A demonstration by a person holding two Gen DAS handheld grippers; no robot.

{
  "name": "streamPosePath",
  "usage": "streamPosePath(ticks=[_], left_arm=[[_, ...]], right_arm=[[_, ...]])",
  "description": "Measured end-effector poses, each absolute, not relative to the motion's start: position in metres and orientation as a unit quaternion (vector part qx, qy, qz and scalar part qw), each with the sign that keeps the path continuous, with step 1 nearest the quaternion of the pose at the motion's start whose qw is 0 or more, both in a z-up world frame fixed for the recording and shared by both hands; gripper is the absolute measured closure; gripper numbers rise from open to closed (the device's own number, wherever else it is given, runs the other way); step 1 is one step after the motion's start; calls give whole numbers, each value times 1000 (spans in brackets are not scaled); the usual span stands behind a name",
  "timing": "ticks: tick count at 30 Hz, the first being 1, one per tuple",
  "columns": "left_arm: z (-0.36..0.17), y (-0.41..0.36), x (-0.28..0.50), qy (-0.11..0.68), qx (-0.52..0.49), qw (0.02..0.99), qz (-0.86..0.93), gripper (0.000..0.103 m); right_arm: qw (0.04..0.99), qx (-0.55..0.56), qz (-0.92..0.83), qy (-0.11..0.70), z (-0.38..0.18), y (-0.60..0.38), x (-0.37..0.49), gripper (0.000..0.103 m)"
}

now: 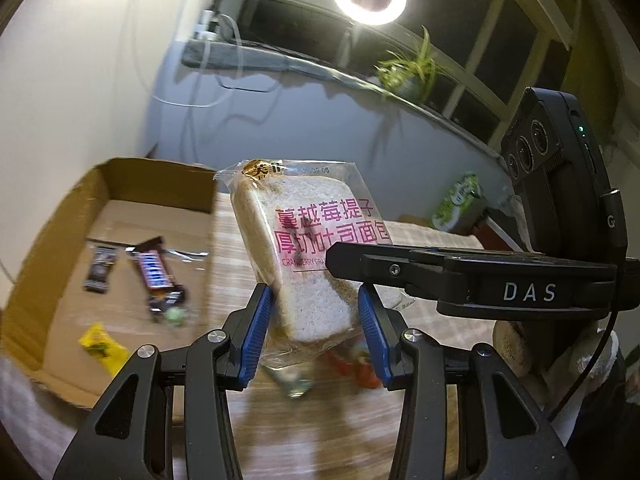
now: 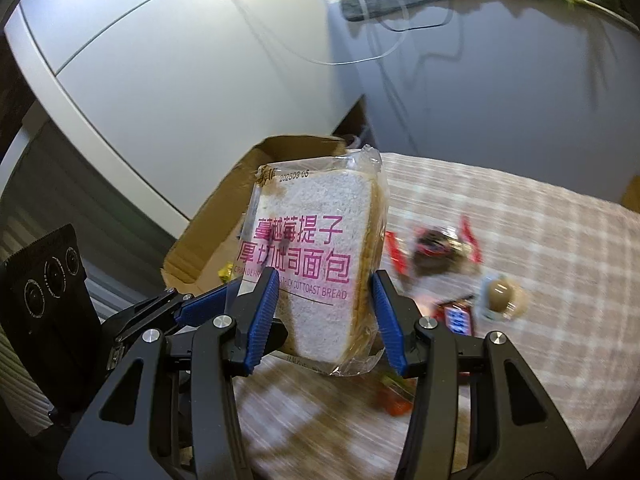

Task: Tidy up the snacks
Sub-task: 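Lift the bread bag and carry it over the cardboard box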

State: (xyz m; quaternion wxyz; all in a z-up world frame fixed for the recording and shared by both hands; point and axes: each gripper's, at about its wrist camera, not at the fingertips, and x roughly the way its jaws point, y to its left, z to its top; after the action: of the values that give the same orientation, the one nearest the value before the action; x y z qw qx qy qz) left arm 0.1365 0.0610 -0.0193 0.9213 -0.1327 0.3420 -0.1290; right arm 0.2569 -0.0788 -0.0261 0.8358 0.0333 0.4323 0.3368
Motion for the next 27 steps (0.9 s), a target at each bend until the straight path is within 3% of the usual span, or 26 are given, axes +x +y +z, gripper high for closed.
streamPosePath(ticks=[17, 27], left_arm=[[-30, 163, 120, 337, -171, 925, -29, 60], [-37, 180, 126, 350, -177, 920, -4, 60]], right_arm=[[800, -15, 406, 442, -40, 45, 269, 53], [783, -36, 417, 460, -56, 79, 280, 53]])
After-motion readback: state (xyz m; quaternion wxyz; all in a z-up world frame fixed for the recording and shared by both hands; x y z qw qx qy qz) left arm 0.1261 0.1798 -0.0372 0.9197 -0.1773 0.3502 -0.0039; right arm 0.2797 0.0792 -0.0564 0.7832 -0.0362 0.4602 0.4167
